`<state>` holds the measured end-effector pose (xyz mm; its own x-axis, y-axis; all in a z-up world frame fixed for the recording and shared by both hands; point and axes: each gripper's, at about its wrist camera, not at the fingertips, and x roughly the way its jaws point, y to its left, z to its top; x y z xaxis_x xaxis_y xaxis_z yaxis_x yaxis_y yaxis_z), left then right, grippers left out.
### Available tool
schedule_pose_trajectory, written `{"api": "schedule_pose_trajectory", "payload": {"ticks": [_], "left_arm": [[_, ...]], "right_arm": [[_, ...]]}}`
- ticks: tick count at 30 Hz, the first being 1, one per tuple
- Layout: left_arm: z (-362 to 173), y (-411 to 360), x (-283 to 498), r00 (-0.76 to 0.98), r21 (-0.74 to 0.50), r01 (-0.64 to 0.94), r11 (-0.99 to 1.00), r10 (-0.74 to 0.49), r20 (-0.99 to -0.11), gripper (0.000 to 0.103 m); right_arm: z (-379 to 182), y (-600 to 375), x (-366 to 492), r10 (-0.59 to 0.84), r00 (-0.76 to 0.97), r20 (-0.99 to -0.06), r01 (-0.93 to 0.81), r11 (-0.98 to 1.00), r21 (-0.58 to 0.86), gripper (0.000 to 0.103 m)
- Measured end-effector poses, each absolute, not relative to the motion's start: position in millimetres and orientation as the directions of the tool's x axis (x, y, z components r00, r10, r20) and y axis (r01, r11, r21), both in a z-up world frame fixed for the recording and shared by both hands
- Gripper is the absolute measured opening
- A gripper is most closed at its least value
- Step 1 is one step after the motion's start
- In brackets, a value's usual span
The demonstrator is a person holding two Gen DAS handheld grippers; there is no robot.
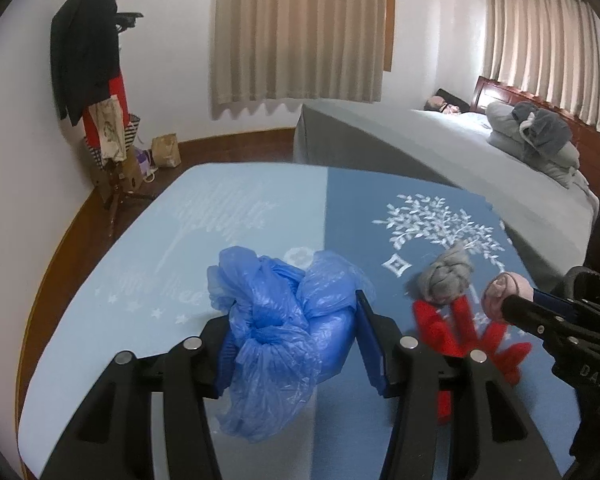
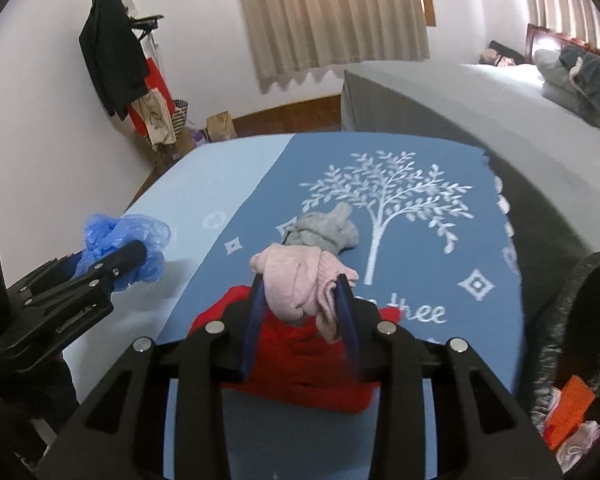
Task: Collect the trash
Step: 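Carry blue bag and pink sock over the bin and open both tools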
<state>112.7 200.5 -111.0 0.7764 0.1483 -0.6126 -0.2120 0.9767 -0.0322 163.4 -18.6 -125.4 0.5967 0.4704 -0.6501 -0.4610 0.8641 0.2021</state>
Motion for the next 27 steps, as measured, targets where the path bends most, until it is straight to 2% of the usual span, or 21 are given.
{"api": "schedule_pose_trajectory", "payload": {"ticks": [13, 27], "left_arm": [[-78.7, 144.0, 114.6, 0.826, -0.042, -0.103, 0.994, 0.062, -0.560, 0.051], [-56.5, 69.2, 115.8, 0.854, -0.065, 0.056, 0.996, -0.082, -0.515, 0.051]], "right_arm": [[-89.3, -76.2, 148.4, 0.439, 0.682, -0.584, -0.399, 0.893, 0.206, 0.034], [-66.7, -152.9, 130.4, 0.341, 0.769, -0.541, -0.289, 0.940, 0.181, 0.034]]}}
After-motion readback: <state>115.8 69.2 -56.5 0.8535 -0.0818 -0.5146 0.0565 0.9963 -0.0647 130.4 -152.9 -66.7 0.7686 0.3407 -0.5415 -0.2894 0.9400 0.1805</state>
